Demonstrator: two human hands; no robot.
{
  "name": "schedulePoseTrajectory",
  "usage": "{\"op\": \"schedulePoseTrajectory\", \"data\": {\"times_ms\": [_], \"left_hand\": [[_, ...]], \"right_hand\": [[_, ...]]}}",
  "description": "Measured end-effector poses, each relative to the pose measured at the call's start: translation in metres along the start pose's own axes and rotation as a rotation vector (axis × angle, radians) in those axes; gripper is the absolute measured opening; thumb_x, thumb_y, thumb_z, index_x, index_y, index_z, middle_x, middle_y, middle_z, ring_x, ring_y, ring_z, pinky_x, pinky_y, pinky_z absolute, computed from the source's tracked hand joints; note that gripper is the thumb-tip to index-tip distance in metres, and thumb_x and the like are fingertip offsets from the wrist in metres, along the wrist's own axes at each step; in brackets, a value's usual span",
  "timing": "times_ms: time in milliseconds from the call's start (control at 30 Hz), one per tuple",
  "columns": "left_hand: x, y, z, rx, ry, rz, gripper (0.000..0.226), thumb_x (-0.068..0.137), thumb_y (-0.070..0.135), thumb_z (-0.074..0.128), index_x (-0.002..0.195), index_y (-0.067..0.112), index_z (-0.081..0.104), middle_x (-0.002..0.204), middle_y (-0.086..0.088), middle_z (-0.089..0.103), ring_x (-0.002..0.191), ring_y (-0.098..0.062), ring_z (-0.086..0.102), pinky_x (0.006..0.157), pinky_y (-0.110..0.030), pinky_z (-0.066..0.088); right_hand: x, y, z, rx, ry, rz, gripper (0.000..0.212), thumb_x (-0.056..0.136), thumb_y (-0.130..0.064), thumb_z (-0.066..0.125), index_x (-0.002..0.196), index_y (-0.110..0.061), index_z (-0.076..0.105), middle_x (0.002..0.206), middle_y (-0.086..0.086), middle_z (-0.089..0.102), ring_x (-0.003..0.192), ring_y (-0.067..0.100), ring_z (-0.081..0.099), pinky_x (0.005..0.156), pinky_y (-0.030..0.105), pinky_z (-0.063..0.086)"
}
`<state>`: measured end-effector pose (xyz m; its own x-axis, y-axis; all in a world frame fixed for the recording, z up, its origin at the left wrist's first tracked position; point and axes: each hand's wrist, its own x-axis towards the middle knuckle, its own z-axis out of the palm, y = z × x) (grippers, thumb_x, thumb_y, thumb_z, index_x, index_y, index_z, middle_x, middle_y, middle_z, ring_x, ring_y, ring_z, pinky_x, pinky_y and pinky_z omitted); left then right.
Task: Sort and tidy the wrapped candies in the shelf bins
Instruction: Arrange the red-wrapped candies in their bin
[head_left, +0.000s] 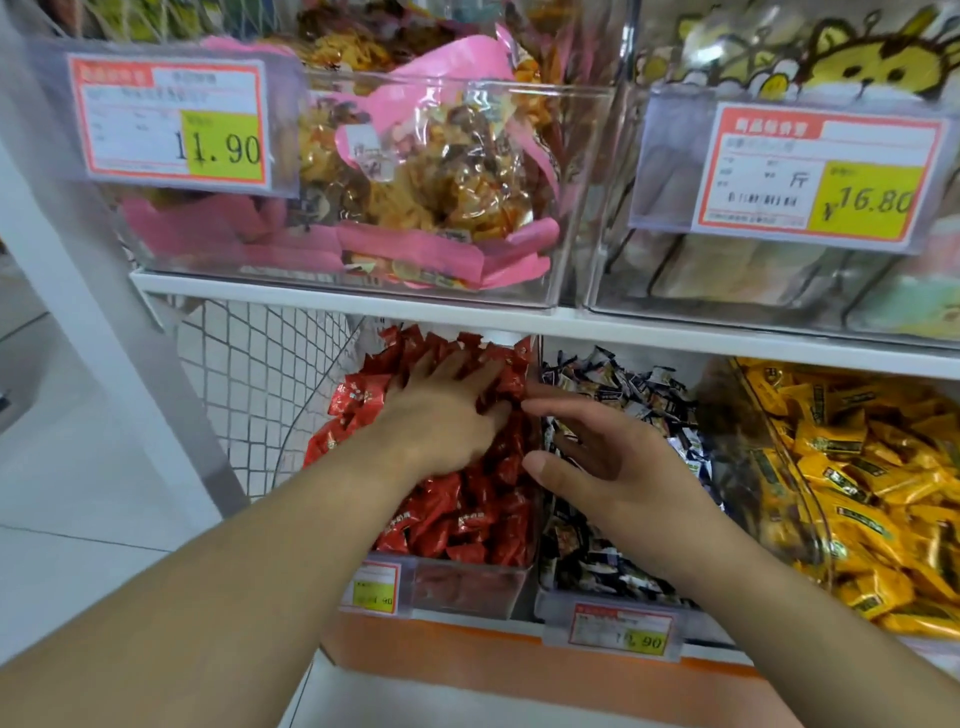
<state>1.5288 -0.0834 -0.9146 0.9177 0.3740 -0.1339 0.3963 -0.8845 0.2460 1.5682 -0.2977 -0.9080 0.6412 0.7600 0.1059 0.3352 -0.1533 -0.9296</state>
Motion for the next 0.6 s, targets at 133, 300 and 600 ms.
{"op": "schedulePoseTrajectory", "data": {"times_ms": [133, 300, 600], "left_hand": [[-0.012, 0.003, 0.01, 0.075, 0.035, 0.066, 0.062, 0.1, 0.067, 0.026, 0.158, 0.046, 0.022, 0.168, 0.004, 0.023, 0.152, -0.032, 0.025, 0.117, -0.06, 0.025], [-0.021, -0.004, 0.012, 0.058, 0.004, 0.097, 0.056, 0.102, 0.064, 0.024, 0.155, 0.047, 0.027, 0.167, 0.005, 0.026, 0.15, -0.029, 0.028, 0.118, -0.056, 0.03], [-0.025, -0.008, 0.013, 0.053, 0.01, 0.109, 0.059, 0.102, 0.064, 0.025, 0.158, 0.042, 0.028, 0.165, 0.004, 0.031, 0.151, -0.026, 0.028, 0.121, -0.049, 0.029]], "right_hand": [[0.001, 0.001, 0.0, 0.005, 0.001, -0.006, 0.036, 0.091, -0.027, 0.076, 0.125, -0.035, 0.07, 0.144, -0.026, 0.056, 0.138, -0.007, 0.046, 0.12, 0.033, 0.038], [0.0, 0.001, 0.001, 0.009, 0.004, -0.011, 0.035, 0.09, -0.029, 0.076, 0.123, -0.038, 0.071, 0.146, -0.026, 0.055, 0.139, -0.006, 0.046, 0.12, 0.035, 0.038], [-0.003, -0.004, 0.002, -0.006, 0.004, 0.007, 0.037, 0.092, -0.027, 0.075, 0.126, -0.038, 0.069, 0.146, -0.031, 0.053, 0.137, -0.013, 0.044, 0.12, 0.029, 0.037]]}}
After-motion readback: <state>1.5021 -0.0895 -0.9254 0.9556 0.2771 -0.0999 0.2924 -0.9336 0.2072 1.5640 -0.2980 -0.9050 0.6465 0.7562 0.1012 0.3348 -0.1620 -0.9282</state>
